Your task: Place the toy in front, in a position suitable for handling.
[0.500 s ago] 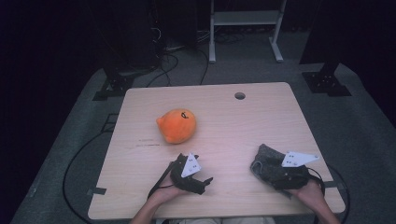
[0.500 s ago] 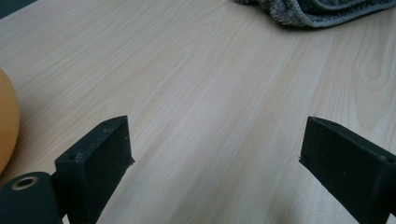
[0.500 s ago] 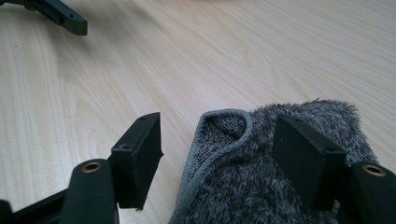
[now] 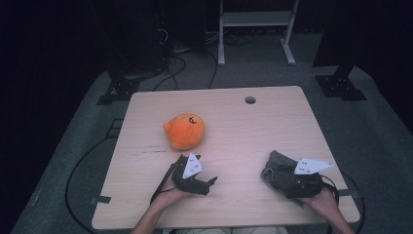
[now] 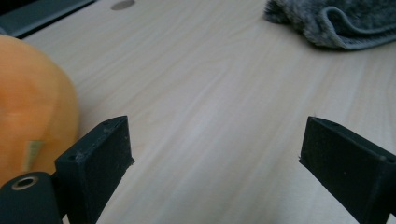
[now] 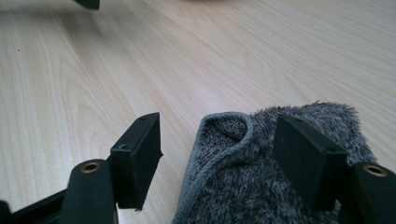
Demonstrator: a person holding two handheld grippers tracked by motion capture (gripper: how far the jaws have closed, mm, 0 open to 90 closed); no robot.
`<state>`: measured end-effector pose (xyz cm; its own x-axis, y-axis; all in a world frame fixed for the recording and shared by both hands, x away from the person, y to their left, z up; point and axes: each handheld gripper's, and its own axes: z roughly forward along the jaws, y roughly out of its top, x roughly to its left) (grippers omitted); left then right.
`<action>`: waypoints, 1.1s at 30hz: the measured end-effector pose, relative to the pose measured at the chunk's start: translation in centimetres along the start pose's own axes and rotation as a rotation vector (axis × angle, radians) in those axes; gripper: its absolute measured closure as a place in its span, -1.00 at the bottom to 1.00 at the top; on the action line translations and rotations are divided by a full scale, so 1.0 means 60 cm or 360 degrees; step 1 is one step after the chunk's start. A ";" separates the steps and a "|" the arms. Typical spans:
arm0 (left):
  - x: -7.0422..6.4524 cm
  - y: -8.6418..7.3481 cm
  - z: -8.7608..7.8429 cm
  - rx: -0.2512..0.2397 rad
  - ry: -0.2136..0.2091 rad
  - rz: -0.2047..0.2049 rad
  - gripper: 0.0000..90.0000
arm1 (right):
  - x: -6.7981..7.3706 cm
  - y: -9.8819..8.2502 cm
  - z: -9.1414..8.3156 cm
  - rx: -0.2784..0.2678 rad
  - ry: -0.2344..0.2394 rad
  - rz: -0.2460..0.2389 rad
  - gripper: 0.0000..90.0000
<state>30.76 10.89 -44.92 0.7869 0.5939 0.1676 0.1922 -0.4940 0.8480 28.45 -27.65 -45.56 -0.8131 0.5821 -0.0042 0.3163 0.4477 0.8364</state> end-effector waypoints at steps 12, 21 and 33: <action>0.060 0.023 -0.035 -0.0098 0.0150 -0.0015 -0.83 | -0.003 0.001 -0.003 -0.0037 -0.0005 0.0036 -0.31; 0.120 0.033 -0.045 -0.0088 0.0267 -0.0047 -0.84 | 0.000 0.003 0.000 -0.0031 0.0000 0.0023 -0.31; 0.199 0.047 -0.034 -0.0082 0.0364 -0.0144 -0.89 | -0.001 0.003 0.000 -0.0029 0.0015 0.0024 -0.32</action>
<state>39.47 17.87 -39.47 0.6134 0.7656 0.1941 0.2210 -0.4024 0.8884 28.56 -27.63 -45.43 -0.8128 0.5824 0.0136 0.3198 0.4265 0.8461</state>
